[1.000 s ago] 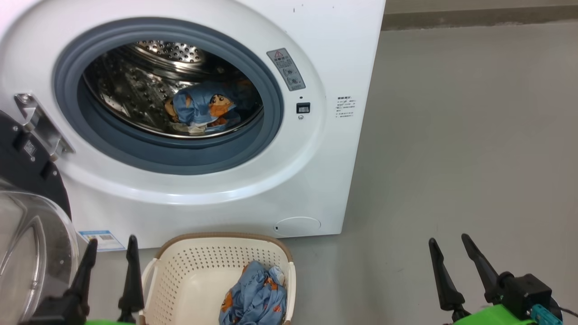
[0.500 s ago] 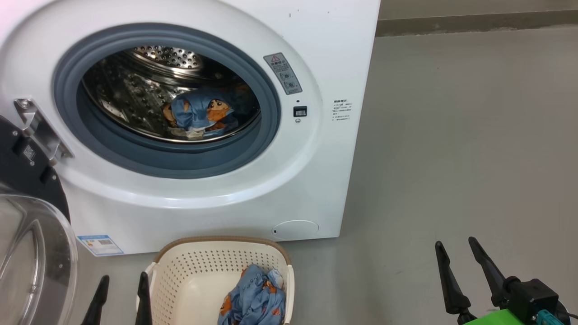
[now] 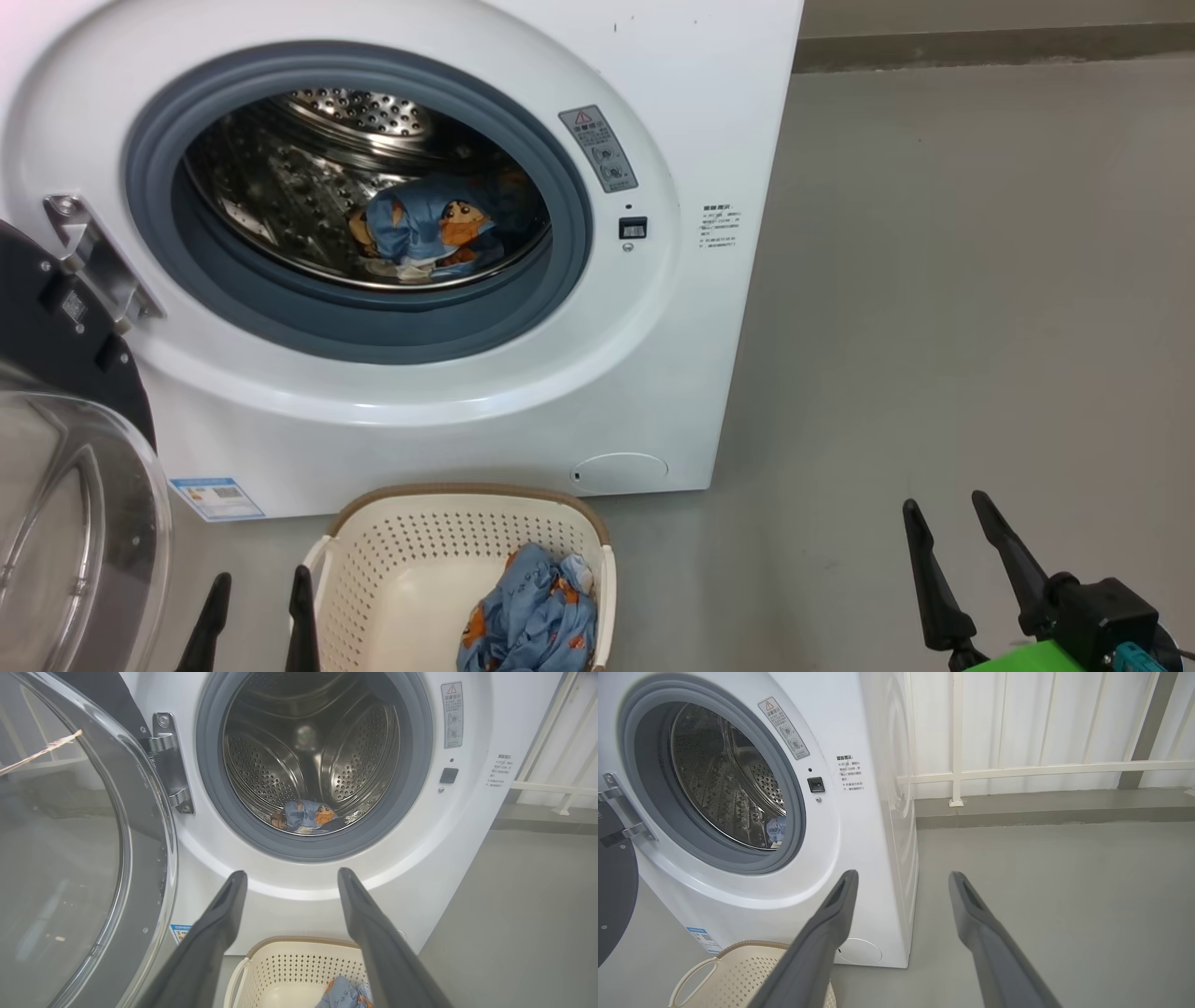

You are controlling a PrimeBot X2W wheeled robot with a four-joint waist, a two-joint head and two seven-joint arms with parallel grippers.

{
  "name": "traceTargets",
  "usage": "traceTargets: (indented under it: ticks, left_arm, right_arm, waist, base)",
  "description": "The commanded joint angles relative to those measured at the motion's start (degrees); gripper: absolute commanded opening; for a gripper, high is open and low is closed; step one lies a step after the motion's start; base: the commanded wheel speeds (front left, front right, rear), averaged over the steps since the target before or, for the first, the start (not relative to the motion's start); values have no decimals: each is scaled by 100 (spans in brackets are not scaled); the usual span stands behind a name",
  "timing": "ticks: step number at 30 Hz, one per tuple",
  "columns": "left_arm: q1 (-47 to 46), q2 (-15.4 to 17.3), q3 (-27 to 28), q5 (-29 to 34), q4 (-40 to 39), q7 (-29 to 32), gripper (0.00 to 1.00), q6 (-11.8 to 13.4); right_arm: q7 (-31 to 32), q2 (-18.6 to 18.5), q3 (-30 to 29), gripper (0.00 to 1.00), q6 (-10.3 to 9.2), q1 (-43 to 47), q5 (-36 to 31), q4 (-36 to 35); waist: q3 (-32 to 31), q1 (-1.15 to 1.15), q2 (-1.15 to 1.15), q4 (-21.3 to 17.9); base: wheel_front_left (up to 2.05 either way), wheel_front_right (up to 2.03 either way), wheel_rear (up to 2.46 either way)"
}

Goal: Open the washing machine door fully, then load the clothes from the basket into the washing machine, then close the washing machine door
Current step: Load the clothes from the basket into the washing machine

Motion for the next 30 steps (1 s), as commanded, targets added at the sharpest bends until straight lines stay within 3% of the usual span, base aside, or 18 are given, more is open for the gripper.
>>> traceTargets:
  ticks: [1,30]
  left_arm:
    - [-46,21,184,27,-92,-36,100,10]
    - [-113,-1,117,7,-2,-36,100,-79]
  right_arm:
    - [-67,-31,114,100,10,3,-64,-135]
    - [-67,-31,32,100,10,33,-25,-45]
  waist:
    - [-12,0,0,9]
    - [84,0,0,-61]
  base:
    - [0,0,0]
    - [0,0,0]
